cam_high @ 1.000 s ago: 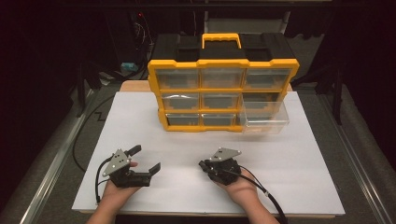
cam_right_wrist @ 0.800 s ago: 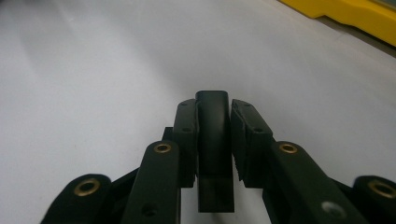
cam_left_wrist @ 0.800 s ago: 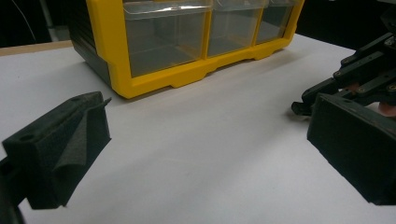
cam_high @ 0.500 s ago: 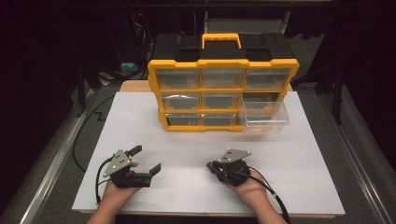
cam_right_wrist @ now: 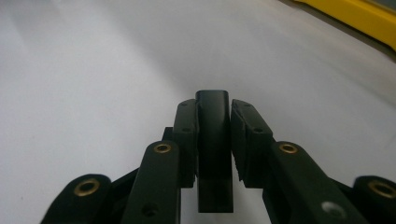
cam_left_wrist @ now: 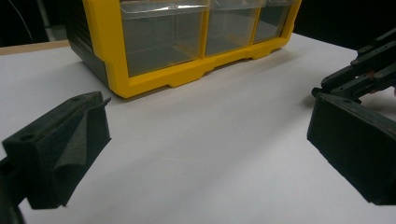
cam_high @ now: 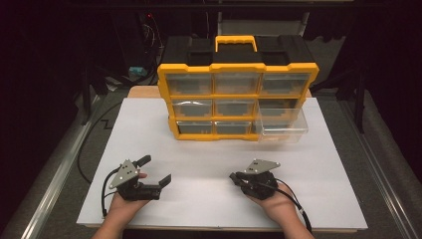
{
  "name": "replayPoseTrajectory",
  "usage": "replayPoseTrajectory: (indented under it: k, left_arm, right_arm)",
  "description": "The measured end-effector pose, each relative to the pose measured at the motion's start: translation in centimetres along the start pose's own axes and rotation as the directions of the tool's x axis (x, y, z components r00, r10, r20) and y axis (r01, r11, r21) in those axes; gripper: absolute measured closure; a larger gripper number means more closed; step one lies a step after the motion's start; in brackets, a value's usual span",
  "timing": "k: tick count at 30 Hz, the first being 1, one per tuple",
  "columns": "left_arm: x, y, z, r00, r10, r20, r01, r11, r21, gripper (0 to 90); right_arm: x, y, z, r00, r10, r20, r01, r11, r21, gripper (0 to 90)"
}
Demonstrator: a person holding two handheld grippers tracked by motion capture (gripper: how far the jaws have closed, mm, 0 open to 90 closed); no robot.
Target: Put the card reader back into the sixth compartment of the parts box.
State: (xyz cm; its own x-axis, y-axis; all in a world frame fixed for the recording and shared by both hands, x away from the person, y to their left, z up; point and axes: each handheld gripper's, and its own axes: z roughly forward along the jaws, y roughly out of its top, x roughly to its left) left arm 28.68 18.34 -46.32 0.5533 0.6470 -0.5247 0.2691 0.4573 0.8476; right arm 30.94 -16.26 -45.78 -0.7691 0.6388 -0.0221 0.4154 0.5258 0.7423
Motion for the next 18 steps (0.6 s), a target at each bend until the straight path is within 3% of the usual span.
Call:
replayPoseTrajectory:
  k: [18]
  left_arm:
    - [0.0, -0.1, 0.0, 1.0000, 0.001, -0.001, -0.001, 1.0000, 0.006, 0.4]
  right_arm:
    - [-2.1, -2.4, -3.1, 0.9983, 0.033, 0.048, -0.033, 0.999, 0.000, 74.1]
